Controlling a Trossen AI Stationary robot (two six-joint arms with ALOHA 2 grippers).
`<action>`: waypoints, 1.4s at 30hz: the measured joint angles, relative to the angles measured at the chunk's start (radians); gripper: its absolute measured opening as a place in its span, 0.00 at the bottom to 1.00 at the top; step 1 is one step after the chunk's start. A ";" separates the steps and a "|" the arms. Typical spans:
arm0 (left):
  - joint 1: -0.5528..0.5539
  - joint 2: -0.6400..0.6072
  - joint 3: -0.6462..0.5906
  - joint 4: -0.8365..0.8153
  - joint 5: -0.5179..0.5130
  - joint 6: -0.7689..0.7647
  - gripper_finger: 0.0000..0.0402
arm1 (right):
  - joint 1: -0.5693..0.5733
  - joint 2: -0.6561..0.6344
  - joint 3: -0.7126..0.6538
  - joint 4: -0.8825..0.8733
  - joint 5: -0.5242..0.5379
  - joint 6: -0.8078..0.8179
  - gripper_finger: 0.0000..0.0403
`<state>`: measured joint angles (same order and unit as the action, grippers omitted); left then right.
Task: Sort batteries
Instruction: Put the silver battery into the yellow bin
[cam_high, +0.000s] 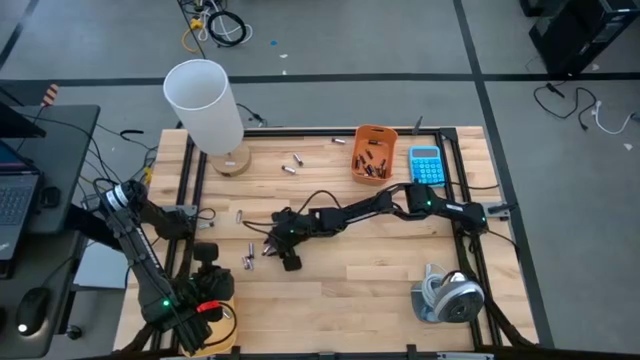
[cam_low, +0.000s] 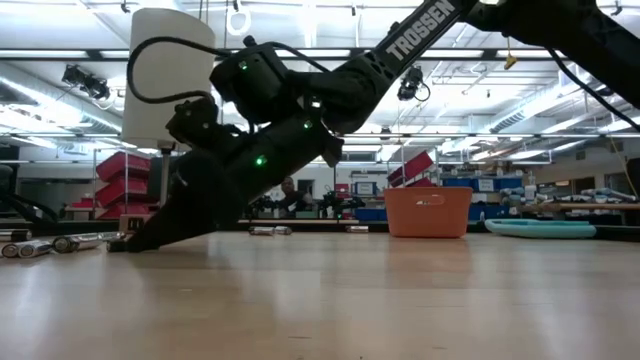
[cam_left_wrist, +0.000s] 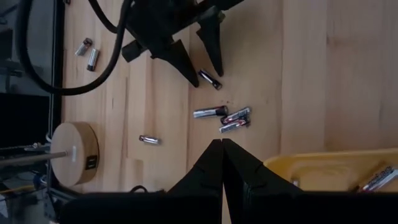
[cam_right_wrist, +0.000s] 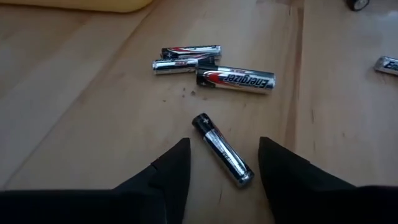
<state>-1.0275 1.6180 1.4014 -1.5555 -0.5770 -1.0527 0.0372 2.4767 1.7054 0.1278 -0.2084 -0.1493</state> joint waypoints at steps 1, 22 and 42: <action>0.000 0.000 0.000 -0.001 -0.001 -0.011 0.01 | -0.004 0.001 0.000 -0.004 -0.020 -0.001 0.40; -0.001 0.000 0.000 0.040 -0.131 -0.028 0.01 | -0.016 -0.020 -0.008 -0.024 -0.044 0.015 0.03; -0.089 0.000 -0.365 0.351 -0.400 -0.289 0.02 | 0.105 -0.177 -0.006 0.043 -0.056 -0.035 0.03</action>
<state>-1.1168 1.6176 1.0367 -1.2046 -0.9771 -1.3418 0.1421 2.3001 1.6993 0.1709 -0.2641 -0.1844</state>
